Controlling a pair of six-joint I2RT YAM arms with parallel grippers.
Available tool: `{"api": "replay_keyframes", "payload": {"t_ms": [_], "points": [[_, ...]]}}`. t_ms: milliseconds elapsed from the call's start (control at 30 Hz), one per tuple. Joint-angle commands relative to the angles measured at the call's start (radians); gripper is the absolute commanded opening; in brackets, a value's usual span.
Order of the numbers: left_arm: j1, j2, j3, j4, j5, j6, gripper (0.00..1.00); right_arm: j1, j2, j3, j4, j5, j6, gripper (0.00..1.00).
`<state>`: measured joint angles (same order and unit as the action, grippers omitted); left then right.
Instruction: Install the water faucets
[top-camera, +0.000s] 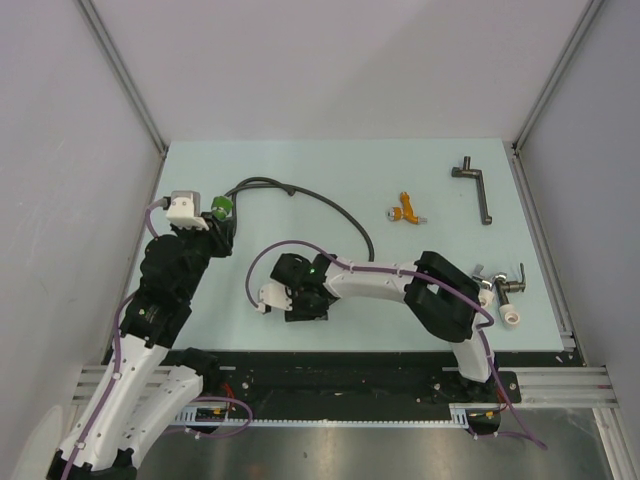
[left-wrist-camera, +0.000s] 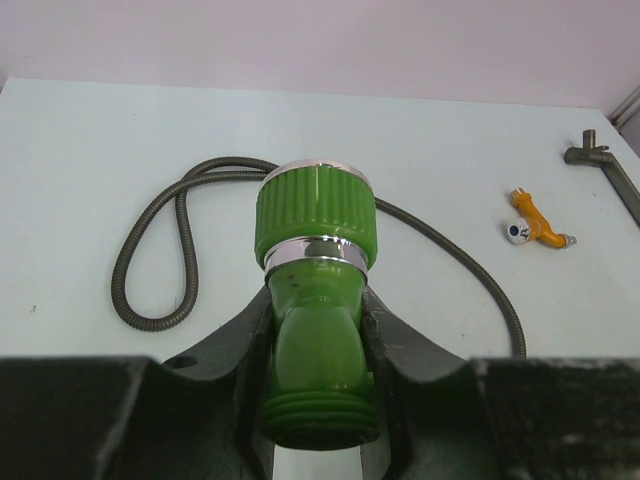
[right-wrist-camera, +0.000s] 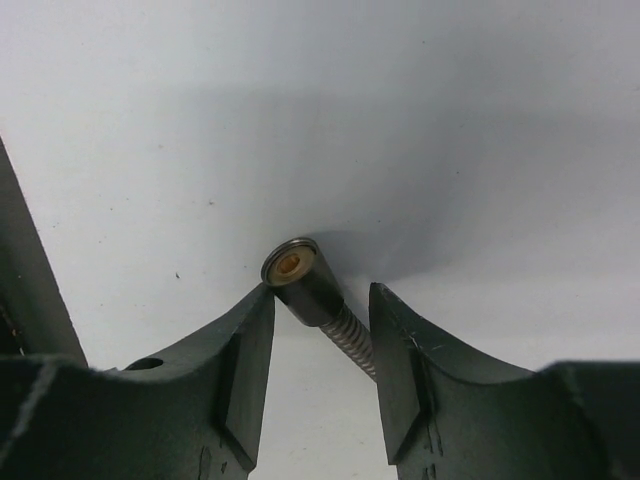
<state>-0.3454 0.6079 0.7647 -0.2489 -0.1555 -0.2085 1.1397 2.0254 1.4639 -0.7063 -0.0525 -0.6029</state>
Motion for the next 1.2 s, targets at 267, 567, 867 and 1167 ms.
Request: {"api": "replay_keyframes", "payload": {"t_ms": [267, 567, 867, 1167], "points": [[-0.006, -0.013, -0.004, 0.045, -0.009, 0.021, 0.01, 0.005, 0.052, 0.067, -0.025, -0.052, -0.018, 0.36], [-0.006, -0.014, -0.004, 0.046, -0.007, 0.015, 0.01, -0.012, -0.008, 0.079, 0.004, -0.161, 0.011, 0.12], [-0.006, -0.016, 0.050, 0.082, 0.059, -0.008, 0.02, -0.172, -0.342, -0.045, 0.335, -0.457, 0.170, 0.11], [-0.006, 0.039, 0.215, 0.100, 0.201, -0.014, 0.04, -0.372, -0.729, -0.333, 1.014, -0.511, 0.546, 0.14]]}}
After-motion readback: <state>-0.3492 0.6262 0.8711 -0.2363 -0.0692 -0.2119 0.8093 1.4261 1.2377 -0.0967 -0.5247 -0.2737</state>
